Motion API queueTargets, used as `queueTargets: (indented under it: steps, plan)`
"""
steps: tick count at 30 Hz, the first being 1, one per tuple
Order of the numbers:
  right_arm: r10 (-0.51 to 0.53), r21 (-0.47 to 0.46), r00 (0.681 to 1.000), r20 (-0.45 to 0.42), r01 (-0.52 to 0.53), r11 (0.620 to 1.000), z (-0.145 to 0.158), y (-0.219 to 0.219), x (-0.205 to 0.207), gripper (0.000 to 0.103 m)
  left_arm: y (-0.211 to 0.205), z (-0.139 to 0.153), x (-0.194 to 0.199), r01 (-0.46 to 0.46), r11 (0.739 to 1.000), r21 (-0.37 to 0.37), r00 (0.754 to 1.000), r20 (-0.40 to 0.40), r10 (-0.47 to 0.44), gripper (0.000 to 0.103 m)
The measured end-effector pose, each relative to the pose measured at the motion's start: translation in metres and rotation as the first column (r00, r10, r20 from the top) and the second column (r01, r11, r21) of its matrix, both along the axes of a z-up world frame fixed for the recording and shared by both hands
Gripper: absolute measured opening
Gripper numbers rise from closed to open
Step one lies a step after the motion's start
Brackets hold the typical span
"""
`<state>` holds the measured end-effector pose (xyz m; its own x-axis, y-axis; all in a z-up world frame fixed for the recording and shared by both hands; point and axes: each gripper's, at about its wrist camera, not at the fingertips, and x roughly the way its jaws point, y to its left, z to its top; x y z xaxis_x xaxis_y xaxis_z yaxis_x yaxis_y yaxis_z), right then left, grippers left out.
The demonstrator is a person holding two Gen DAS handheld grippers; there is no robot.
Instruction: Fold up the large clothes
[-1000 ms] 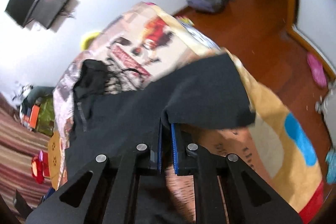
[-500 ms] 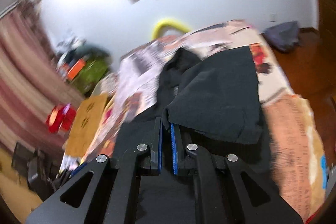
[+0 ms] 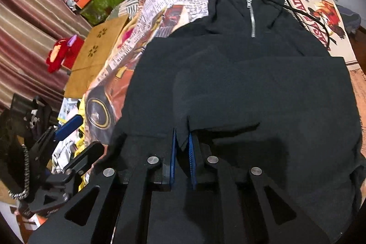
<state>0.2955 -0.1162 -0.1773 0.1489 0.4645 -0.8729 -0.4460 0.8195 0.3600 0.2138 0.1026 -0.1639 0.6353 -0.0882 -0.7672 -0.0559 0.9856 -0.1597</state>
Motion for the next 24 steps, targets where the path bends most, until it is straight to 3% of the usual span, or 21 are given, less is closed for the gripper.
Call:
queueTargets:
  steps: [5, 7, 9, 14, 19, 24]
  plan:
    - [-0.040, -0.002, 0.993, 0.109, 0.040, 0.999, 0.034, -0.024, -0.007, 0.013, -0.017, -0.007, 0.012, 0.027, 1.000, -0.003, 0.999, -0.034, -0.027, 0.081]
    - [-0.073, -0.008, 0.983, 0.169, 0.076, 0.997, 0.047, -0.045, -0.007, 0.021, -0.029, -0.004, 0.018, 0.051, 0.999, 0.009, 0.998, -0.032, -0.051, 0.081]
    - [-0.103, -0.022, 0.967, 0.231, 0.111, 0.994, 0.057, -0.062, -0.007, 0.037, -0.044, 0.000, 0.026, 0.080, 0.996, 0.025, 0.996, -0.027, -0.080, 0.081]
    - [-0.173, -0.069, 0.914, 0.366, 0.212, 0.975, 0.072, -0.109, -0.007, 0.045, -0.086, 0.006, 0.050, 0.157, 0.985, 0.076, 0.988, -0.022, -0.156, 0.081]
    - [-0.278, -0.090, 0.903, 0.329, 0.323, 0.942, 0.054, -0.157, 0.006, 0.046, -0.113, -0.014, 0.076, 0.192, 0.971, 0.143, 0.979, -0.098, -0.179, 0.081]
    - [-0.344, -0.160, 0.906, 0.248, 0.389, 0.907, 0.013, -0.186, 0.021, 0.046, -0.100, -0.033, 0.081, 0.160, 0.971, 0.176, 0.981, -0.135, -0.137, 0.081]
